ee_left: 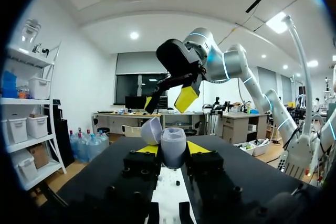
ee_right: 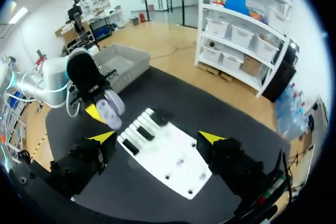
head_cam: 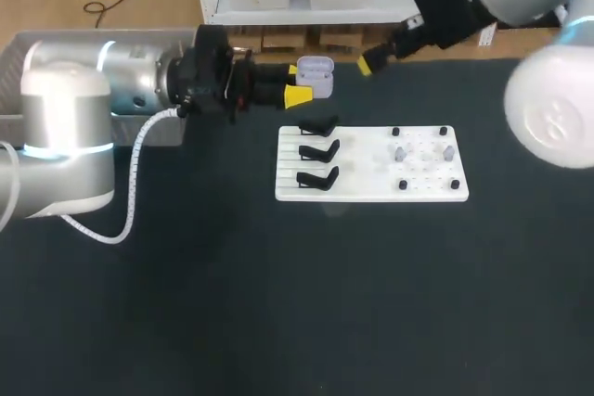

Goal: Pick up each earbud case from the left stands, insert the matching earbuds, close the lid, and place the case in the box.

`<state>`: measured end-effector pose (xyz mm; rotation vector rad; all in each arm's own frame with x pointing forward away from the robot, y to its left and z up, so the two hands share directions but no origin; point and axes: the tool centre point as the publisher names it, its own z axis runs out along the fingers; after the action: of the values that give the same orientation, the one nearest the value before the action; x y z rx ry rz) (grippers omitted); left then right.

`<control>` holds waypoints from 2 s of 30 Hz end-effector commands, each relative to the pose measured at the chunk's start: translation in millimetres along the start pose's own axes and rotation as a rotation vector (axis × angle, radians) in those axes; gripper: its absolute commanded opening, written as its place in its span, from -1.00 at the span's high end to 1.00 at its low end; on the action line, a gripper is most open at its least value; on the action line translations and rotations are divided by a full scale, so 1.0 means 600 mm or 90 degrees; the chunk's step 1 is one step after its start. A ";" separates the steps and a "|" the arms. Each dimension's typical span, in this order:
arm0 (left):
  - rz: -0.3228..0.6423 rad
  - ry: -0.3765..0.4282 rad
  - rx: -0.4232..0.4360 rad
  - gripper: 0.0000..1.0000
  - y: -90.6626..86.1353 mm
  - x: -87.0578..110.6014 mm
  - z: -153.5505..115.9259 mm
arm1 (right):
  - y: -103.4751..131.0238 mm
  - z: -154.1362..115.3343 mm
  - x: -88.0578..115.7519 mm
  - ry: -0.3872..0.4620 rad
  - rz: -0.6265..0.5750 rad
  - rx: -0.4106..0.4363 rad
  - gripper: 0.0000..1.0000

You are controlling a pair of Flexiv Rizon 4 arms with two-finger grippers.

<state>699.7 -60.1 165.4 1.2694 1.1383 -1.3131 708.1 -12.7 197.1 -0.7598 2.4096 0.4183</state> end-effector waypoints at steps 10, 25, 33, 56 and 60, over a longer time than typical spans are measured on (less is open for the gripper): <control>0.011 0.017 -0.012 1.00 -0.019 0.007 -0.006 | -0.068 -0.002 0.113 0.076 0.020 0.115 -1.00; 0.008 0.017 -0.017 1.00 -0.023 0.010 -0.005 | -0.125 0.026 0.207 0.197 0.020 0.206 -1.00; 0.008 0.017 -0.017 1.00 -0.023 0.010 -0.005 | -0.125 0.026 0.207 0.197 0.020 0.206 -1.00; 0.008 0.017 -0.017 1.00 -0.023 0.010 -0.005 | -0.153 0.094 0.246 0.287 0.129 0.270 -1.00; 0.008 0.017 -0.017 1.00 -0.023 0.010 -0.005 | -0.161 0.105 0.255 0.291 0.165 0.286 -1.00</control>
<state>687.9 -55.2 160.1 1.2813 1.1609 -1.2775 680.9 -130.7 49.8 -0.3831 2.8716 -0.2106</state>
